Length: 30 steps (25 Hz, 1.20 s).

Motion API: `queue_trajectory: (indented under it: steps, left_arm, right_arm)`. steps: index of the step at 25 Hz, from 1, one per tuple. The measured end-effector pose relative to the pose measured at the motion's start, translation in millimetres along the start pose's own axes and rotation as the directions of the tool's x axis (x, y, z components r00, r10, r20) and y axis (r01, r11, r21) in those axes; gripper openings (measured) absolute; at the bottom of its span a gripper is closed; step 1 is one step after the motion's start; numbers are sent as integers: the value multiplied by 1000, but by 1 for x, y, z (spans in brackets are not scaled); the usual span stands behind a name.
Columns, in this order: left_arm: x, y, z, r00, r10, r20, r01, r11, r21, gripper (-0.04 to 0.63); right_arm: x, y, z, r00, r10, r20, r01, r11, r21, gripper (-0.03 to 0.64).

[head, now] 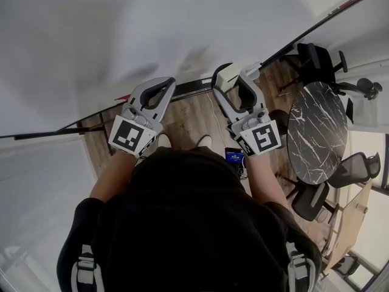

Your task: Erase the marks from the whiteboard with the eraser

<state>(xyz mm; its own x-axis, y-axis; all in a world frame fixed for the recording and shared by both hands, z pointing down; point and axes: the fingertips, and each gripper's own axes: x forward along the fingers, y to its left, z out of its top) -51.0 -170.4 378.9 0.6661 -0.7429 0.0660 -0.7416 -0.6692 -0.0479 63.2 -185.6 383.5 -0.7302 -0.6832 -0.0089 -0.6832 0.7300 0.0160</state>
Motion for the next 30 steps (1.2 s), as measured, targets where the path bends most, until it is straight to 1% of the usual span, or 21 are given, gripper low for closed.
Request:
queue_trajectory:
  steps: [3,6,21,25,30]
  left_arm:
    - [-1,-5,-10,1000,-11,-9,11,1000,-17,5]
    - [-2,-8,-15,1000,-18,-7,18,1000,-25,5]
    - [-5,-6,-15,1000,-12,3,12,1000,-16,5]
    - [-9,-8,-13,1000,-6,4,6,1000,-16,5]
    - [-9,-8,-11,1000,-4,4,4,1000,-12,5]
  right_arm:
    - [-2,4,-13,1000,-12,-19,12,1000,1,245]
    - [-1,6,-18,1000,-10,-7,10,1000,23,242]
    - [4,17,-7,999,2,49,-3,1000,3,238]
    - [0,18,-9,1000,-5,29,5,1000,-17,238]
    - [-1,17,-7,1000,-8,30,9,1000,-16,238]
